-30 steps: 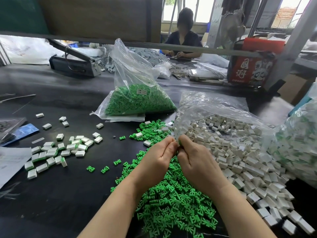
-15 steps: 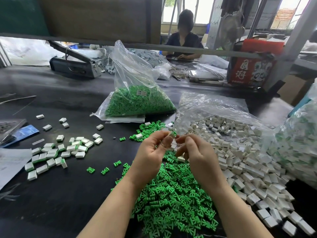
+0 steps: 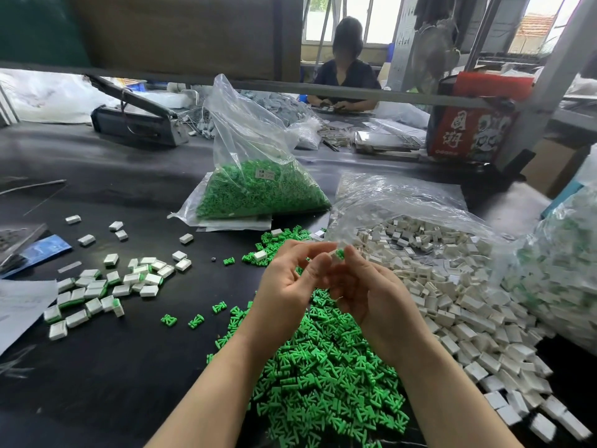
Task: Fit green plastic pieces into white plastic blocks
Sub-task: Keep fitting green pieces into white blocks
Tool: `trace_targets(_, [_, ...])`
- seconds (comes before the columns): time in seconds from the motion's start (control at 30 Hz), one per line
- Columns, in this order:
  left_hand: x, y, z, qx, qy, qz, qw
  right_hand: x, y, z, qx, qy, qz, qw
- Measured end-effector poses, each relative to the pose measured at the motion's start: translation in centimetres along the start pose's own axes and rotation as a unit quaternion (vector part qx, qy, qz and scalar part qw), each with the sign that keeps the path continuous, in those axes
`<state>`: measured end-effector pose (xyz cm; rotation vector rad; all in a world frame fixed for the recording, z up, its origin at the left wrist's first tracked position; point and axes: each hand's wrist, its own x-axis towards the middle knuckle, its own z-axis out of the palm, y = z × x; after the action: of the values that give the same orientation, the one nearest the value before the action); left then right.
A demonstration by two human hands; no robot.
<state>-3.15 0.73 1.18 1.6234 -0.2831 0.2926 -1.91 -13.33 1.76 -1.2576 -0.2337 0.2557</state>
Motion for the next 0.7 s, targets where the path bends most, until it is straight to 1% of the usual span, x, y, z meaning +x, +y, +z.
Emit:
trace_targets(0.1, [0.01,0.12,0.09,-0.002,0.038,-0.007,0.999,0.02,0.11,-0.09,-0.034,0.004,-0.019,0.999])
trace_targets(0.2, [0.03,0.09,0.12,-0.019,0.054,-0.019,0.998,0.0,0.3,-0.02,-0.053,-0.002,-0.032,0.998])
trace_targets(0.33, [0.15,-0.21,0.1,-0.014,0.076,-0.026,0.997,0.13,0.51,0.04,-0.067,-0.004,-0.051,0.996])
trace_targets(0.43, [0.22,-0.27,0.13,-0.009,0.091,-0.021,0.996,0.28,0.67,0.03,-0.108,-0.004,-0.078,0.991])
trace_targets(0.57, [-0.04,0.27,0.29,-0.025,0.11,-0.02,0.993,0.38,0.8,0.04,-0.155,-0.029,-0.104,0.982])
trace_targets(0.7, [-0.32,0.64,0.35,-0.017,0.108,-0.009,0.994,0.28,0.92,0.1,-0.176,-0.049,-0.134,0.974])
